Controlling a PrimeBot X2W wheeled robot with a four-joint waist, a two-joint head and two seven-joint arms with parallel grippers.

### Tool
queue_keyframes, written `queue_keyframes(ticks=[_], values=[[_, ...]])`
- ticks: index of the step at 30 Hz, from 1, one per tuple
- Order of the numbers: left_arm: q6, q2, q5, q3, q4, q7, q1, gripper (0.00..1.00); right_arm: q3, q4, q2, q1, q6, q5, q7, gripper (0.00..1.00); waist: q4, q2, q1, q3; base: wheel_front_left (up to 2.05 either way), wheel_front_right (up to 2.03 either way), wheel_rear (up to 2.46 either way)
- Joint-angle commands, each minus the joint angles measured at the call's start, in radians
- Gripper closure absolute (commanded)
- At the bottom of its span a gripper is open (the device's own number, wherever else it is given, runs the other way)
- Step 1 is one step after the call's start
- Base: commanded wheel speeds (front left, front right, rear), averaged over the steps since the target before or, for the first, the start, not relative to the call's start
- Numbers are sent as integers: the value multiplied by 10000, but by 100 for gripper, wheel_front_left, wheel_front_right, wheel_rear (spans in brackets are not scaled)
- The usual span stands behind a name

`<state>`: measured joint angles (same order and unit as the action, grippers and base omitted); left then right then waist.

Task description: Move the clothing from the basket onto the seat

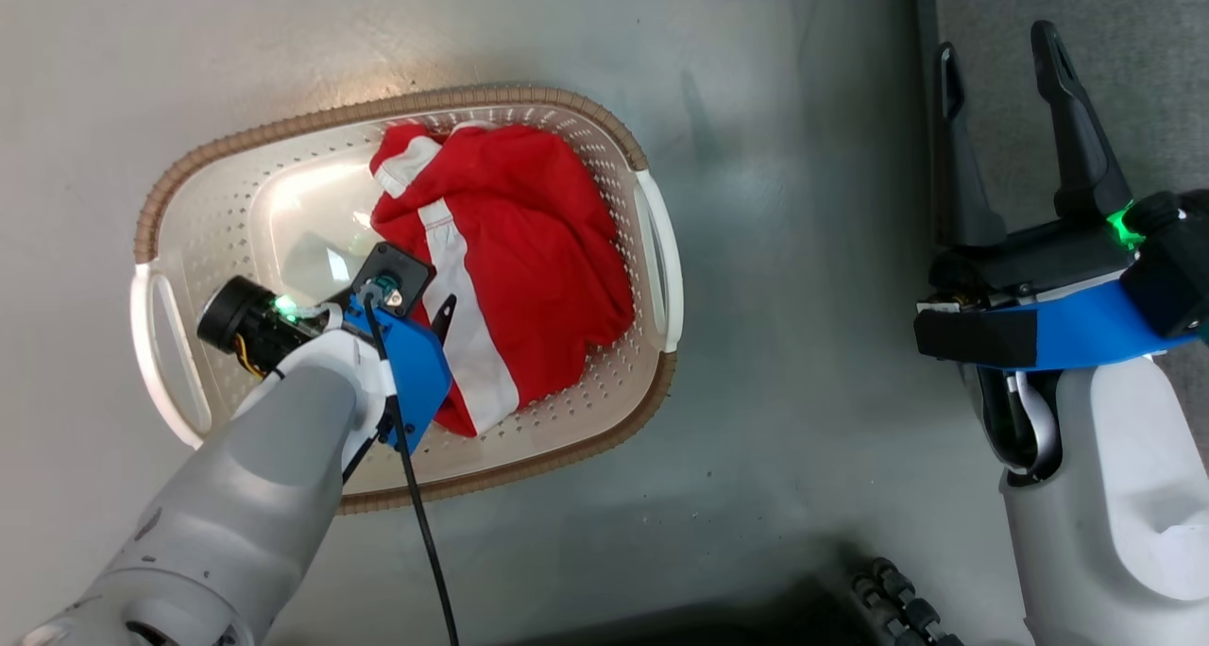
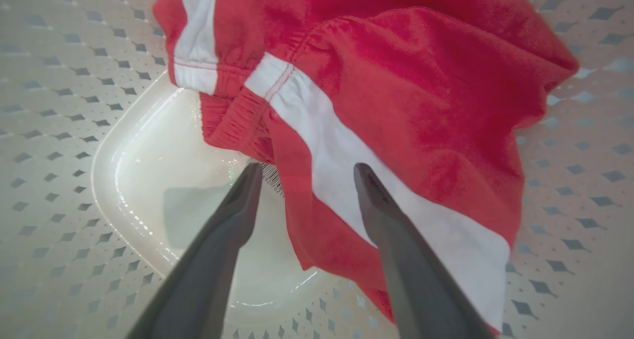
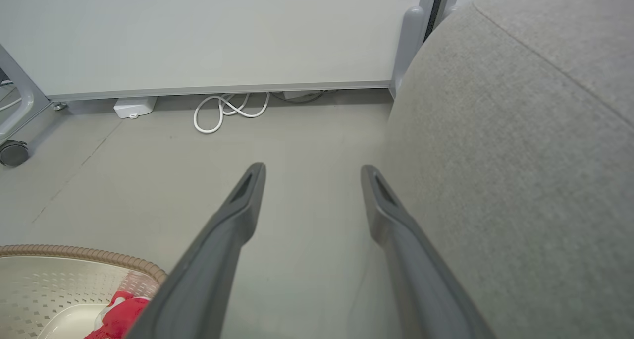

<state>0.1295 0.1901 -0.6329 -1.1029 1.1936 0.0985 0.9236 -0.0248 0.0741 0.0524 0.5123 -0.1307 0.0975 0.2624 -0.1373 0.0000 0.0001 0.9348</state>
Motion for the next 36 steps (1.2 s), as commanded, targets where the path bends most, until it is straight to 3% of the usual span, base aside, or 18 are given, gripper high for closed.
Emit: queue_keyframes(ticks=[1, 23, 24, 25, 26, 36], values=[[13, 65, -63, -119, 62, -85, 250, 0, -13, -107, 6, 251, -1, -64, 36, 0, 11, 0, -1, 223, 0, 0, 0], [13, -111, -1135, -1144, 455, -808, 1140, 0, -34, -570, -14, 321, -1, -75, 38, 0, -168, 0, -1, 1250, 0, 0, 0], [13, -113, -1126, -1209, 467, -855, 1156, 27, -24, -574, -15, 327, -1, -75, 38, 0, -164, 0, -1, 1264, 0, 0, 0], [14, -107, -1131, -1249, 474, -870, 1161, 68, -13, -578, -15, 332, -1, -76, 38, 0, -160, 0, -1, 1273, 0, 0, 0], [14, -105, -1146, -1279, 473, -871, 1171, 100, -3, -569, -16, 334, -1, -84, 38, 0, -154, 0, -1, 1276, 0, 0, 0], [14, -81, -1343, -1556, 303, -788, 1191, 100, 48, -442, -21, 417, -1, -36, 38, 0, -92, 0, -1, 1121, 0, 0, 0]])
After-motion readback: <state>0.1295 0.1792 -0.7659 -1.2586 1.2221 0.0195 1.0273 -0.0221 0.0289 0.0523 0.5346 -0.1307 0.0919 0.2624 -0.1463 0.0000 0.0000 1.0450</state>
